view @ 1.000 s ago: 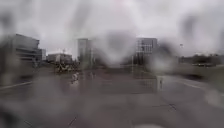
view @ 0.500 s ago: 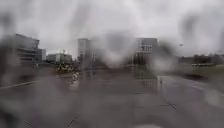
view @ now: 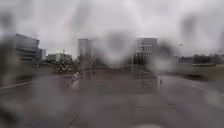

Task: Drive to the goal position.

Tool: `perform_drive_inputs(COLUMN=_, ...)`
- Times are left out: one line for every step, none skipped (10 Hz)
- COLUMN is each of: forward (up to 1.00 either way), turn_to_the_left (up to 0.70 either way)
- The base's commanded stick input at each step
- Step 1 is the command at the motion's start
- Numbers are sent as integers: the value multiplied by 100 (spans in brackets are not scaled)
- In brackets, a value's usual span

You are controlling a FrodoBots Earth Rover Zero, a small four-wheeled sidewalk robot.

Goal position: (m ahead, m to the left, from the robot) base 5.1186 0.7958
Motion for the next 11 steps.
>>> perform_drive_inputs(forward=7, turn_to_the_left=0)
perform_drive_inputs(forward=7, turn_to_the_left=0)
perform_drive_inputs(forward=7, turn_to_the_left=0)
perform_drive_inputs(forward=7, turn_to_the_left=0)
perform_drive_inputs(forward=7, turn_to_the_left=0)
perform_drive_inputs(forward=7, turn_to_the_left=0)
perform_drive_inputs(forward=7, turn_to_the_left=0)
perform_drive_inputs(forward=7, turn_to_the_left=0)
perform_drive_inputs(forward=7, turn_to_the_left=0)
perform_drive_inputs(forward=7, turn_to_the_left=0)
perform_drive_inputs(forward=7, turn_to_the_left=0)
